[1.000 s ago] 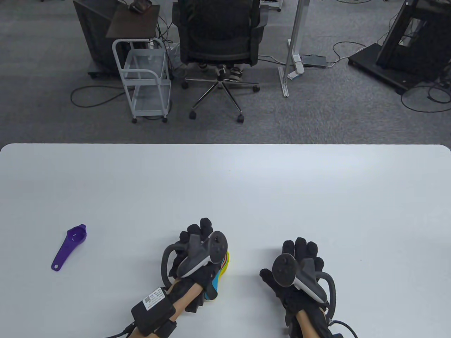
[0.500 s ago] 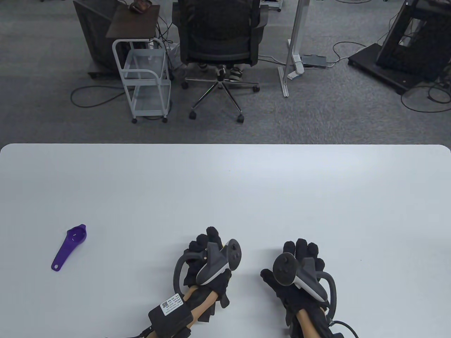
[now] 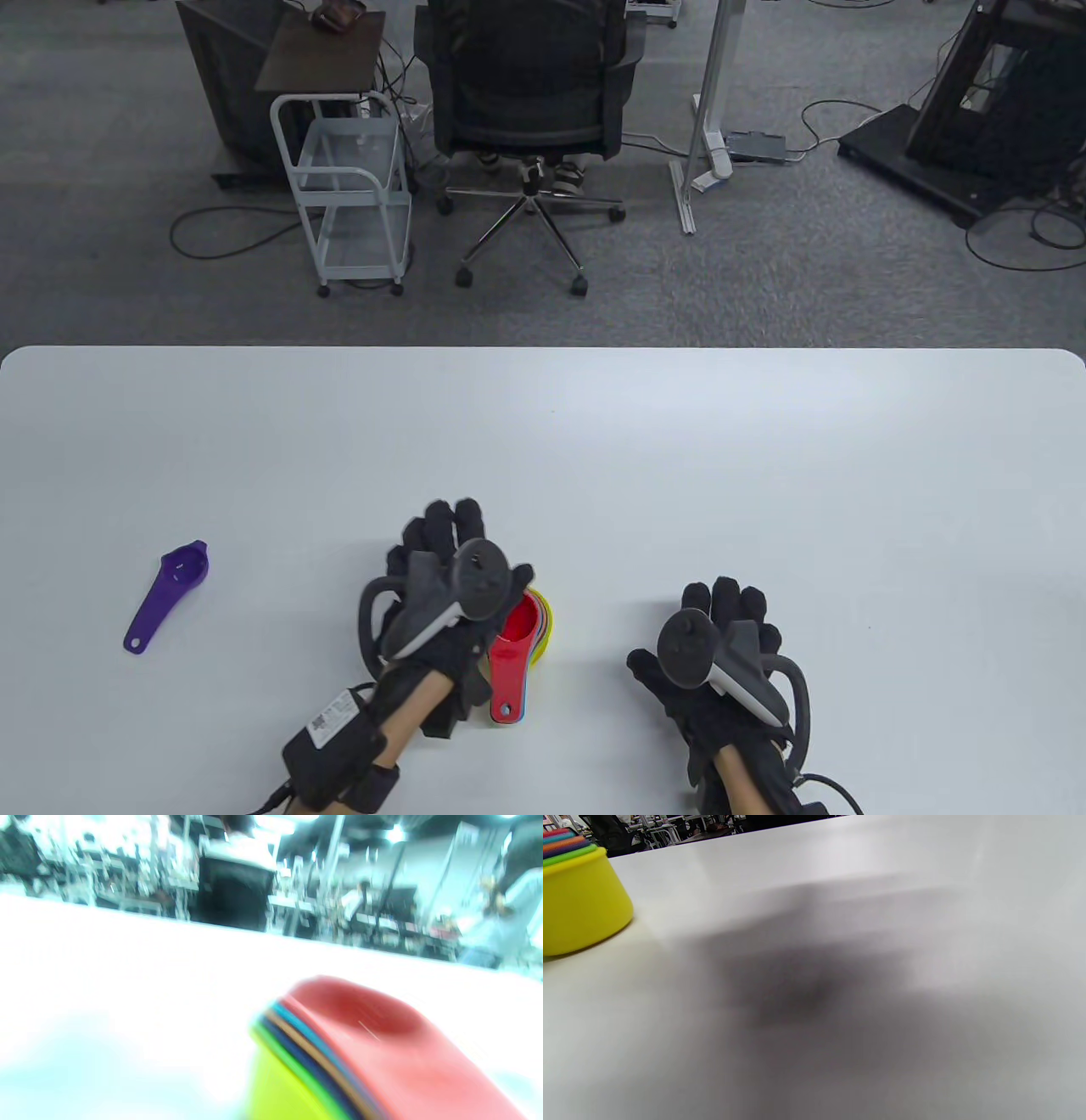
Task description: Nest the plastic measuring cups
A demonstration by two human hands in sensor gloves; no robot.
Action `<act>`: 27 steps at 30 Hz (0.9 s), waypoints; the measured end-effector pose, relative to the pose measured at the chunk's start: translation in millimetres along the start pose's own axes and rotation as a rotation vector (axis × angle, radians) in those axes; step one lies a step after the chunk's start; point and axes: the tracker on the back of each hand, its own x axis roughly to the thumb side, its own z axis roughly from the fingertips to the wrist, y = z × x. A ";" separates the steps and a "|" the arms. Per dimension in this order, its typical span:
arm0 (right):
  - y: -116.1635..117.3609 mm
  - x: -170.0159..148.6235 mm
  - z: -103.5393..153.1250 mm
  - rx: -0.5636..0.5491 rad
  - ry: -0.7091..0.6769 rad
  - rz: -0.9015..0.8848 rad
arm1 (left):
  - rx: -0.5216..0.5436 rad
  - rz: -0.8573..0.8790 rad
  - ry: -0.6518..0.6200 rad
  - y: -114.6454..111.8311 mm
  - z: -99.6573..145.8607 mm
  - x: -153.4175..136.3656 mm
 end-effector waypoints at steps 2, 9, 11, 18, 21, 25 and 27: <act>-0.3 0.2 -0.4 -0.001 0.002 0.001 | 0.062 -0.098 0.101 8.1 -7.7 -54.7; 1.1 -0.1 -2.5 0.016 0.020 0.009 | -0.087 -0.154 0.380 -36.5 -10.8 -252.9; 2.6 -1.7 -4.3 0.024 0.029 0.007 | -0.134 -0.062 0.397 -48.2 -8.2 -273.9; 7.3 -8.5 -4.6 0.055 0.069 -0.008 | -0.394 -0.137 0.381 -65.3 -21.8 -283.5; 8.8 -9.5 -6.6 0.067 0.080 -0.004 | -0.383 -0.161 0.368 -65.3 -25.7 -278.6; 9.2 -9.3 -6.8 0.068 0.082 0.000 | -0.328 -0.178 0.327 -60.7 -25.9 -264.2; 8.9 -8.8 -6.7 0.064 0.077 -0.003 | -0.246 -0.139 0.287 -52.2 -25.8 -247.5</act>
